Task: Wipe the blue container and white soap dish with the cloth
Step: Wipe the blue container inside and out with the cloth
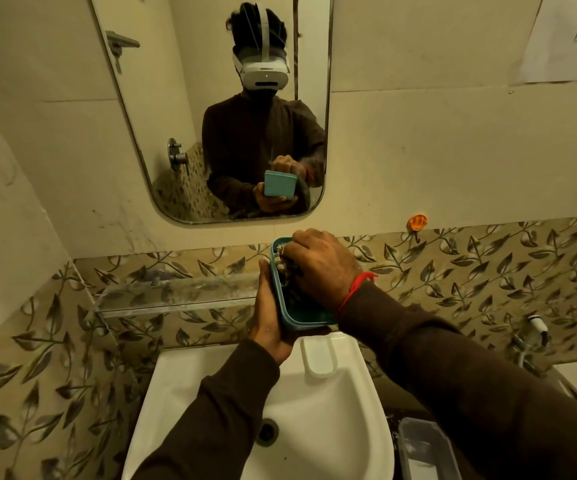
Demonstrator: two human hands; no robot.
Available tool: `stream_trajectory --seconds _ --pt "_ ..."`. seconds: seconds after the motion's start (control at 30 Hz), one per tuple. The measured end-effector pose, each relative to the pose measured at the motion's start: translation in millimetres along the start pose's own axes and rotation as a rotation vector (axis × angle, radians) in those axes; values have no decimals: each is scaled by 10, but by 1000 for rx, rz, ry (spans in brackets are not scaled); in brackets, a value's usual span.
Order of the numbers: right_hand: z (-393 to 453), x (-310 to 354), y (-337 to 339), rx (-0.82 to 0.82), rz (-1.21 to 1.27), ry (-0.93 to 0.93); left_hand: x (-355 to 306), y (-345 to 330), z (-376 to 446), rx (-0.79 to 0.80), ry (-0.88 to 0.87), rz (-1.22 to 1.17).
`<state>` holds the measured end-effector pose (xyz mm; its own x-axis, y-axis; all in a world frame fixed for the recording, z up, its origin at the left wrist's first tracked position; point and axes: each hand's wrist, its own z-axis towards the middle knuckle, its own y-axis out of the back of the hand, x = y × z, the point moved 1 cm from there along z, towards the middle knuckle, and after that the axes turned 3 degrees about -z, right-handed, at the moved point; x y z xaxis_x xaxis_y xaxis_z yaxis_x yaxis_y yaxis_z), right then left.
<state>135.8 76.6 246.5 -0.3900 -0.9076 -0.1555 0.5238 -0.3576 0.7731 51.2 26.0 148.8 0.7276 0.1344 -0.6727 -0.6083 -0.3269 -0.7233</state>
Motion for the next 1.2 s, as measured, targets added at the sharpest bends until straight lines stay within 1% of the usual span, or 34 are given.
stream_trajectory --seconds 0.07,0.17,0.2,0.27,0.37,0.43,0.5,0.57,0.63,0.77,0.87,1.0,1.1,1.2 --pt "0 27 -26 -8 -55 5 -41 -8 -1 -32 -29 4" --pt "0 -49 -8 54 -126 -17 -135 -10 -15 -65 -83 48" --pt "-13 -89 7 52 -138 -21 -159 -8 -19 -69 -88 55" --pt "-38 -136 20 -12 -172 20 -185 -9 -33 -80 -69 56" --pt "-12 -121 51 -166 -207 90 -151 -47 -75 -107 -12 118" --pt "24 -114 68 -204 -237 136 -98 -76 -92 -106 -1 138" --pt "9 -143 73 -136 -297 171 -83 -104 -113 -137 -24 171" --pt "-49 -173 57 -3 -357 179 -109 -102 -106 -182 -101 275" --pt "-113 -161 34 128 -383 121 -144 -120 -88 -200 -175 381" --pt "-228 -62 -49 333 -383 -1 -252 -110 -85 -273 -262 418" --pt "-260 -16 -54 361 -353 -23 -322 -85 -85 -290 -295 447" --pt "-180 47 55 374 -344 4 -279 -94 -92 -259 -308 464" --pt "-201 123 80 411 -228 51 -309 -71 -104 -289 -328 435" --pt "-235 197 50 441 -62 37 -395 -65 -85 -292 -360 439"
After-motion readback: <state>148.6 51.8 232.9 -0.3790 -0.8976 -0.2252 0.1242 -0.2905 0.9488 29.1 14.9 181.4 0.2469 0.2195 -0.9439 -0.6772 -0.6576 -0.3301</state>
